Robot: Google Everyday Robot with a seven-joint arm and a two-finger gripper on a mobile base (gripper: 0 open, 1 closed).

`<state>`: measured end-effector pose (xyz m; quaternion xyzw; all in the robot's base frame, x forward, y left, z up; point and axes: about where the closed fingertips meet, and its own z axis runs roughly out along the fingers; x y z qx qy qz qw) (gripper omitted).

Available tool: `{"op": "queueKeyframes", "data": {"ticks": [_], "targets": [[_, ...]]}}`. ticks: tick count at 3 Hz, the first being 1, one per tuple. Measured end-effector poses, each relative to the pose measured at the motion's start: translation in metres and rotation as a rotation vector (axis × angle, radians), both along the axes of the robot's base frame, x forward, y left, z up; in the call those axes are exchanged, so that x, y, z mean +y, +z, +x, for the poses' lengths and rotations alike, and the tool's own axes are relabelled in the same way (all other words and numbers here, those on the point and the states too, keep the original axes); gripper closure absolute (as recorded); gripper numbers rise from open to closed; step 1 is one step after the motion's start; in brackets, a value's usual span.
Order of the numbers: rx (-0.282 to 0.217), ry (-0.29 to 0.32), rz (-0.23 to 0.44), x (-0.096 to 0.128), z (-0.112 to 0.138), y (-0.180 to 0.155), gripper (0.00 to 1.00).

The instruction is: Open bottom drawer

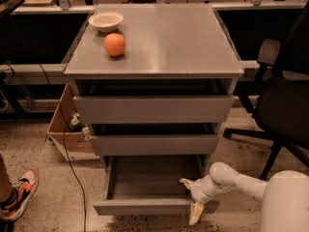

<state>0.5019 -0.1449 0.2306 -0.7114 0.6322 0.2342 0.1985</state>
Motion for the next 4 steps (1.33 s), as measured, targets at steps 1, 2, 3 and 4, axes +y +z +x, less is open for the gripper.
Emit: {"op": "queueKeyframes", "data": {"ticks": [1, 2, 3, 4], "targets": [[-0.036, -0.009, 0.022, -0.01, 0.011, 0.021, 0.17], [-0.056, -0.005, 0.038, -0.015, 0.028, 0.032, 0.28], [-0.058, -0.001, 0.033, -0.008, 0.055, 0.024, 0.51], [-0.055, -0.002, 0.024, -0.001, 0.073, 0.003, 0.58]]}}
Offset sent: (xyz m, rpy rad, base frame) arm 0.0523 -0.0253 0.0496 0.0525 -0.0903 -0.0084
